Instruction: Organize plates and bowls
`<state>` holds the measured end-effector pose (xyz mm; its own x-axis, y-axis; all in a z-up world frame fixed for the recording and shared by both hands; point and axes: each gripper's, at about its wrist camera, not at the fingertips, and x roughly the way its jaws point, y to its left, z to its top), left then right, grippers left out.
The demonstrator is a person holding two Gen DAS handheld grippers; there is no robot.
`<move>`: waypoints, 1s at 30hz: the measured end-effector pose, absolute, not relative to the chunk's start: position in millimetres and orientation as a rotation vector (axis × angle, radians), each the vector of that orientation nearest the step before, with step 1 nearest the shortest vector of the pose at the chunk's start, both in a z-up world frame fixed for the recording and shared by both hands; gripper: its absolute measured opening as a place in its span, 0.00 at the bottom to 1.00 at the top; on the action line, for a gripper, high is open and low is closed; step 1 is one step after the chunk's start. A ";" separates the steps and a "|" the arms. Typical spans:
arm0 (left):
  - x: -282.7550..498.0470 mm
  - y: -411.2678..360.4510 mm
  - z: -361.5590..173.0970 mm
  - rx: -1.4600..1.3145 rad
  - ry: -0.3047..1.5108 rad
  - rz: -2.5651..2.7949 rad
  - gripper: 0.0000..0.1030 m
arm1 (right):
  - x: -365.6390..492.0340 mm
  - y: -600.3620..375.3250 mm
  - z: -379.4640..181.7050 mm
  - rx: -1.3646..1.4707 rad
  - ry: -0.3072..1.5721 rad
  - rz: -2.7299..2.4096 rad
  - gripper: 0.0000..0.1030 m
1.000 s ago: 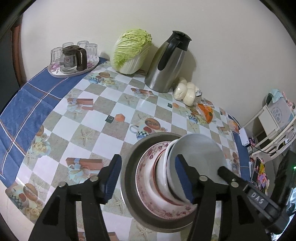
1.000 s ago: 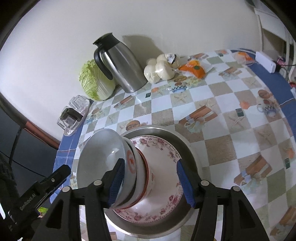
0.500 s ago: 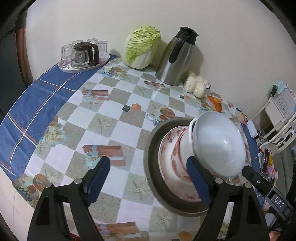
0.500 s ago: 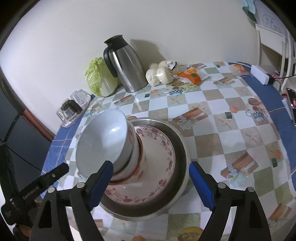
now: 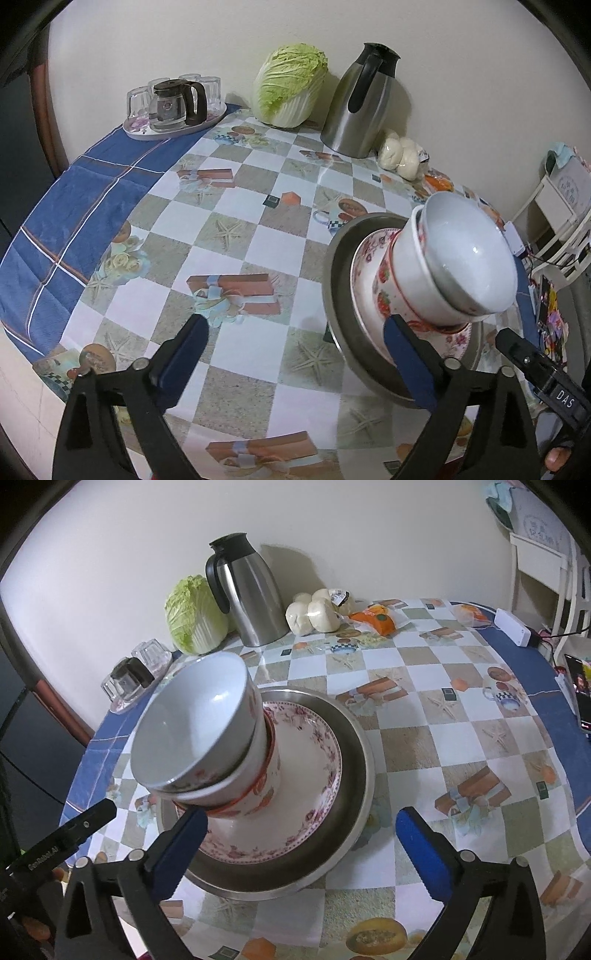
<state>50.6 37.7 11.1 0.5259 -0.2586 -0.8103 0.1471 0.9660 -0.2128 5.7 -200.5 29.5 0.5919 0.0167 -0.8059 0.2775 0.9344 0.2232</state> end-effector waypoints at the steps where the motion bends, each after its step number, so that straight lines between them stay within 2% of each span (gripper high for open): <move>1: 50.4 38.1 9.9 -0.116 0.987 -0.244 0.97 | 5.2 -200.0 28.2 0.340 0.934 -0.158 1.00; 30: 45.8 29.3 -11.1 0.114 0.978 -0.263 0.98 | -3.0 -194.7 9.4 0.271 1.005 -0.221 1.00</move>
<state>45.8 29.3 -11.2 0.5301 -0.1686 -0.8310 0.2706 0.9624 -0.0227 -3.0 -194.7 9.4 0.5186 -0.0575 -0.8531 0.3049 0.9446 0.1217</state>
